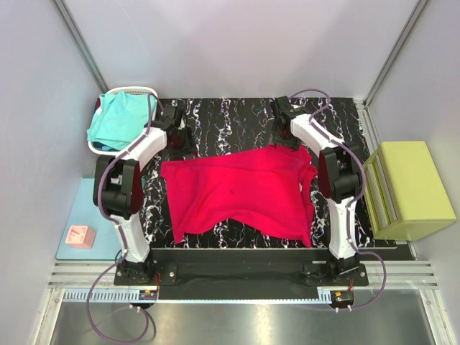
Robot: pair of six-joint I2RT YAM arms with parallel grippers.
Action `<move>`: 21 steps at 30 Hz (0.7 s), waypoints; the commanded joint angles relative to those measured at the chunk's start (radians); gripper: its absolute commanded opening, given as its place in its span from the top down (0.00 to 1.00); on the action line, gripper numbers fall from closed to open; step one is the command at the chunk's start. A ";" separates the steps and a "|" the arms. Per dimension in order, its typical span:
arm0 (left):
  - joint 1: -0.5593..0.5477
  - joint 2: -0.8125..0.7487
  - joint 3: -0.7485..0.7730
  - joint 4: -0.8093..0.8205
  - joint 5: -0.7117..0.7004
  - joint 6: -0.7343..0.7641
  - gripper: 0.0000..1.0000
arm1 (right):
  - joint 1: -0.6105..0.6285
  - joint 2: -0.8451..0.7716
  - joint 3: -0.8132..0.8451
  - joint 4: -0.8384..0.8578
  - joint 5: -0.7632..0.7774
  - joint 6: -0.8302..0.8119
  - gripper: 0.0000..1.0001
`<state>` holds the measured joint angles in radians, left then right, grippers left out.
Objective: Fold and stack the t-shirts
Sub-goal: Flatten out the tshirt
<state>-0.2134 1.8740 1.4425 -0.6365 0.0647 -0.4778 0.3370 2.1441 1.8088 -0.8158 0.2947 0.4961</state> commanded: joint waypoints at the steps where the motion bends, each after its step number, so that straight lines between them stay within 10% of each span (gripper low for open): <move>1: 0.029 0.048 0.067 0.043 0.049 0.021 0.41 | -0.015 0.094 0.131 0.032 0.023 -0.039 0.29; 11: 0.045 0.132 0.122 0.038 0.055 0.036 0.49 | -0.038 0.235 0.274 0.004 0.017 -0.054 0.31; 17: 0.045 0.180 0.157 0.024 0.073 0.036 0.72 | -0.046 0.264 0.274 -0.006 0.012 -0.041 0.66; 21: 0.045 0.189 0.151 0.024 0.075 0.030 0.74 | -0.050 0.281 0.268 -0.019 -0.002 -0.036 0.66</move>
<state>-0.1711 2.0541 1.5620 -0.6266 0.1101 -0.4526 0.2962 2.4046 2.0491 -0.8097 0.2958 0.4538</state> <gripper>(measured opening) 0.263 0.340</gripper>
